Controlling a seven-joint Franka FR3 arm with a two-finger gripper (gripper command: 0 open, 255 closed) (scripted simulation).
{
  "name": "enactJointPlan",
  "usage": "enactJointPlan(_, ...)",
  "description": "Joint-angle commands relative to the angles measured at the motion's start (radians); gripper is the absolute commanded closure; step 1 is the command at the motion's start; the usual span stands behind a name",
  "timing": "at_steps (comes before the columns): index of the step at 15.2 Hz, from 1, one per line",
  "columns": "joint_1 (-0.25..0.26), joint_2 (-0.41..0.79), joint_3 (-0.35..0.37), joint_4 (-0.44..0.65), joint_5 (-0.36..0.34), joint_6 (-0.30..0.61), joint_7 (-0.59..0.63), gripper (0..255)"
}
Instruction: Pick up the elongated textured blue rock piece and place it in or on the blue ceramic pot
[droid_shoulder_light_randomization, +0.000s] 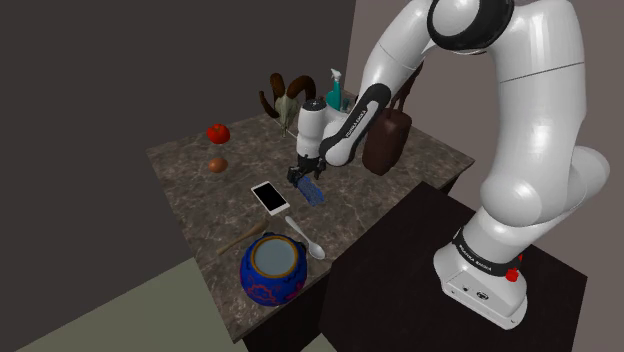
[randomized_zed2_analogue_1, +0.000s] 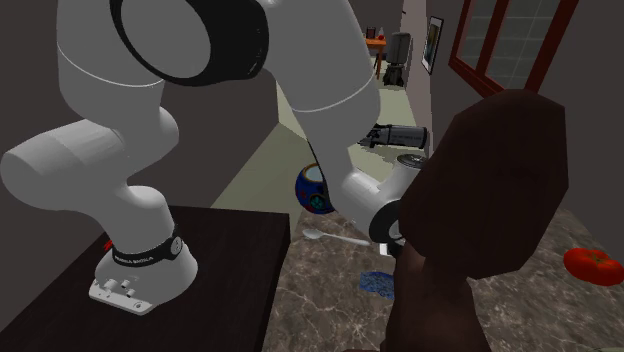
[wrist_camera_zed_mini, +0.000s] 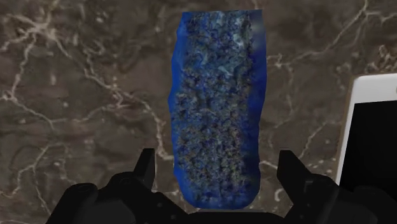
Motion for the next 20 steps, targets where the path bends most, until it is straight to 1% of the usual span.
enactJointPlan(1, 0.019, 0.036, -0.022, 0.021, -0.019, 0.016, 0.013, 0)
enactJointPlan(9, 0.019, 0.036, -0.022, 0.02, -0.019, 0.016, 0.013, 0)
enactJointPlan(10, 0.019, 0.036, -0.022, 0.02, -0.019, 0.016, 0.013, 255)
enactJointPlan(19, 0.019, 0.036, -0.022, 0.02, -0.019, 0.016, 0.013, 255)
enactJointPlan(20, 0.011, 0.023, -0.012, 0.014, -0.011, 0.008, 0.006, 255)
